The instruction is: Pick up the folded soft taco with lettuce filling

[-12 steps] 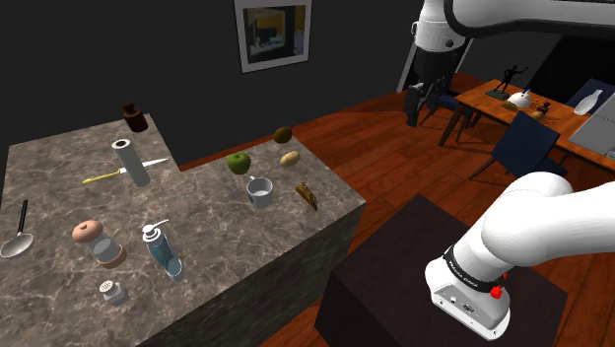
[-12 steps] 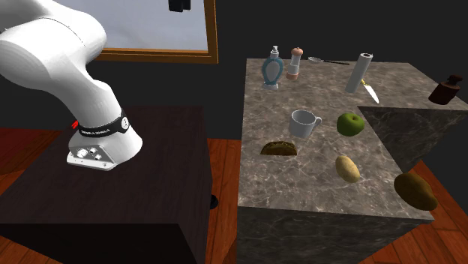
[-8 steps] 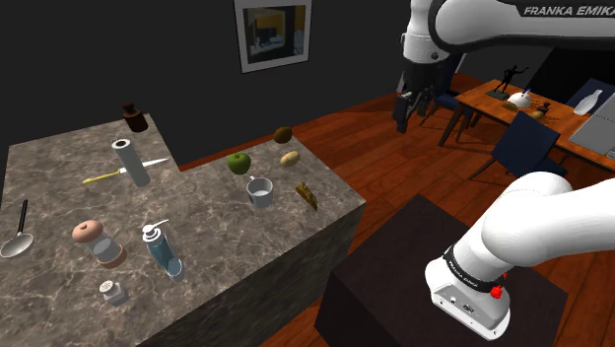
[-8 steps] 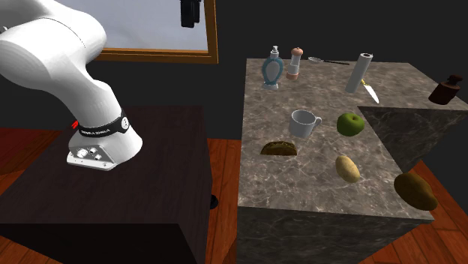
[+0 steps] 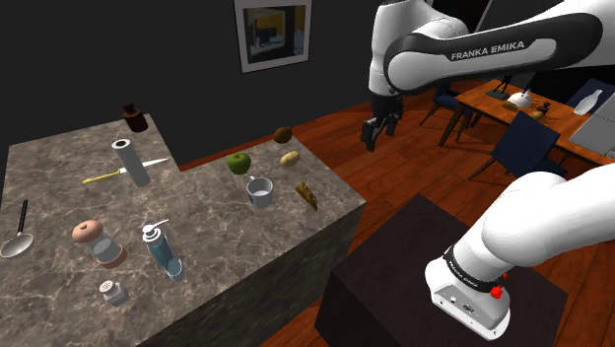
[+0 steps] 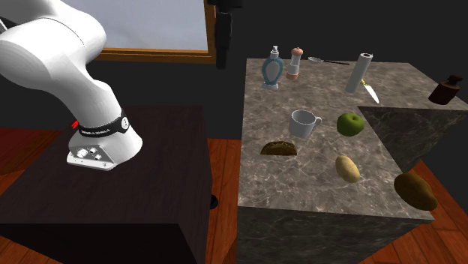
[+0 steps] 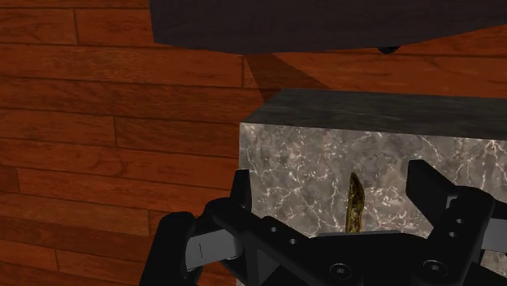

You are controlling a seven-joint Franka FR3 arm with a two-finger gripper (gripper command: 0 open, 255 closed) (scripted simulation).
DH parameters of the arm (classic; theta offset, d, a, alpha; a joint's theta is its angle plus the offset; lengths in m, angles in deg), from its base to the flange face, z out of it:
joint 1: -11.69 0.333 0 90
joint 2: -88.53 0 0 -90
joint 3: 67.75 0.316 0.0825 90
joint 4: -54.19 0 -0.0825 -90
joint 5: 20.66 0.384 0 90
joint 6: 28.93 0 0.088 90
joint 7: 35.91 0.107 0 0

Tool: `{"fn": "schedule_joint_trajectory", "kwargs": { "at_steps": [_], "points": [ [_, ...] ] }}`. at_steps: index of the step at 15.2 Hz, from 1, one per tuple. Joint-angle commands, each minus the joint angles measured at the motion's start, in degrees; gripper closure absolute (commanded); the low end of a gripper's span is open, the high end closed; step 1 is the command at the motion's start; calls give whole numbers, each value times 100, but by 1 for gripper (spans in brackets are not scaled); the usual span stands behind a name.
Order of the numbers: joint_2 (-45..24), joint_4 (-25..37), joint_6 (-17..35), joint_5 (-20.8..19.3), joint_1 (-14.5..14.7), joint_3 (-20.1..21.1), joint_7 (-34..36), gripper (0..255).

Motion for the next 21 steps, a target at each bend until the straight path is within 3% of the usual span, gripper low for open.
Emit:
{"fn": "schedule_joint_trajectory", "kwargs": {
  "at_steps": [1,11,21],
  "points": [
    [-315,-90,440,-21,-19,14,68,0],
    [-2451,220,2315,-275,-67,219,676,0],
    [-4788,1370,3525,-868,47,176,1394,0]
  ]
}}
